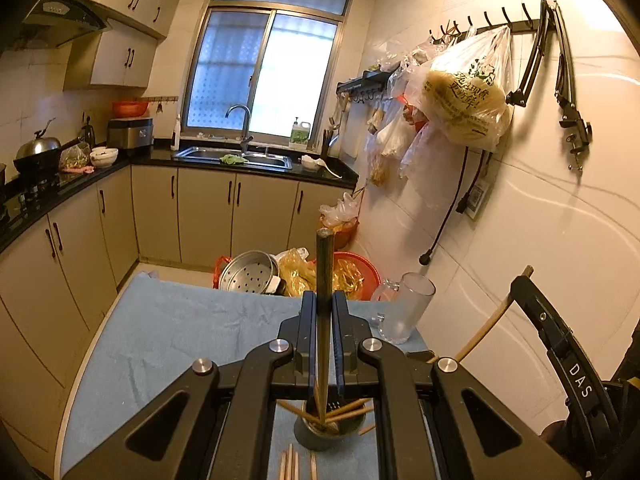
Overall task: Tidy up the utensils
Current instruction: 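Lower the chopstick into the grey cup and open the left gripper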
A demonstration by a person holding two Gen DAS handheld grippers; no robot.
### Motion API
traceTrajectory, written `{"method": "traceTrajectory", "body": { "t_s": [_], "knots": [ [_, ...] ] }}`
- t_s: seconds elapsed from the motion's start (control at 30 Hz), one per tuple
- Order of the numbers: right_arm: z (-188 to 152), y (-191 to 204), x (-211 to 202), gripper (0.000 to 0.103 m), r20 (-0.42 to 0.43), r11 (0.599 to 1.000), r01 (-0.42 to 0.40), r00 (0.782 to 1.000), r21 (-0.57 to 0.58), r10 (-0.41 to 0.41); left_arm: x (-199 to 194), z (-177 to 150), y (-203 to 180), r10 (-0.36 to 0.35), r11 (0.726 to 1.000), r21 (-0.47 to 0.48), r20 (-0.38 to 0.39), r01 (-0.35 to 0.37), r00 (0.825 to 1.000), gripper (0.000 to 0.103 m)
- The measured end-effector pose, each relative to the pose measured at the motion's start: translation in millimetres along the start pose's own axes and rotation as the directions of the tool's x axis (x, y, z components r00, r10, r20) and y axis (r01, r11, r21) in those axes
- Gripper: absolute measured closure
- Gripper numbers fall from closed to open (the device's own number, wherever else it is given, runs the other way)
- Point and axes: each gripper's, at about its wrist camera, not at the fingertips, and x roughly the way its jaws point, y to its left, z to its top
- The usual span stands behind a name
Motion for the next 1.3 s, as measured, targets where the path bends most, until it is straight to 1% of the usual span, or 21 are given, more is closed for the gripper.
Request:
{"method": "traceTrajectory", "body": {
  "t_s": [0.17, 0.3, 0.6, 0.7, 0.9, 1.17, 1.3],
  "knots": [
    [-6, -4, 17, 0.095, -0.002, 1.0, 0.007, 1.0, 0.008, -0.007, 21, -8, 0, -0.01, 1.0, -0.01, -0.036, 0.01, 0.999, 0.095],
    [-17, -1, 25, 0.095, -0.009, 1.0, 0.011, 1.0, -0.009, -0.012, 33, -18, -1, -0.009, 1.0, -0.01, -0.065, 0.009, 0.998, 0.095],
    [-46, -8, 42, 0.095, -0.081, 1.0, -0.001, 0.997, -0.01, 0.0, 40, -37, -5, -0.004, 1.0, 0.017, -0.103, 0.006, 0.995, 0.095],
    [-51, -13, 46, 0.095, -0.104, 1.0, -0.005, 0.995, 0.002, 0.005, 45, -42, -3, -0.011, 1.0, 0.009, -0.13, 0.013, 0.991, 0.095],
    [-61, -22, 52, 0.095, -0.143, 1.0, 0.013, 0.99, 0.026, -0.009, 50, -53, -5, -0.002, 1.0, 0.027, -0.156, 0.006, 0.988, 0.095],
    [-73, -27, 60, 0.095, -0.197, 0.999, 0.016, 0.98, 0.038, -0.008, 56, -64, 0, 0.003, 1.0, 0.021, -0.192, 0.001, 0.981, 0.095],
    [-78, -30, 62, 0.091, -0.221, 0.999, 0.012, 0.975, 0.05, 0.0, 60, -68, 3, 0.014, 1.0, 0.014, -0.207, -0.011, 0.978, 0.095]
  ]
}}
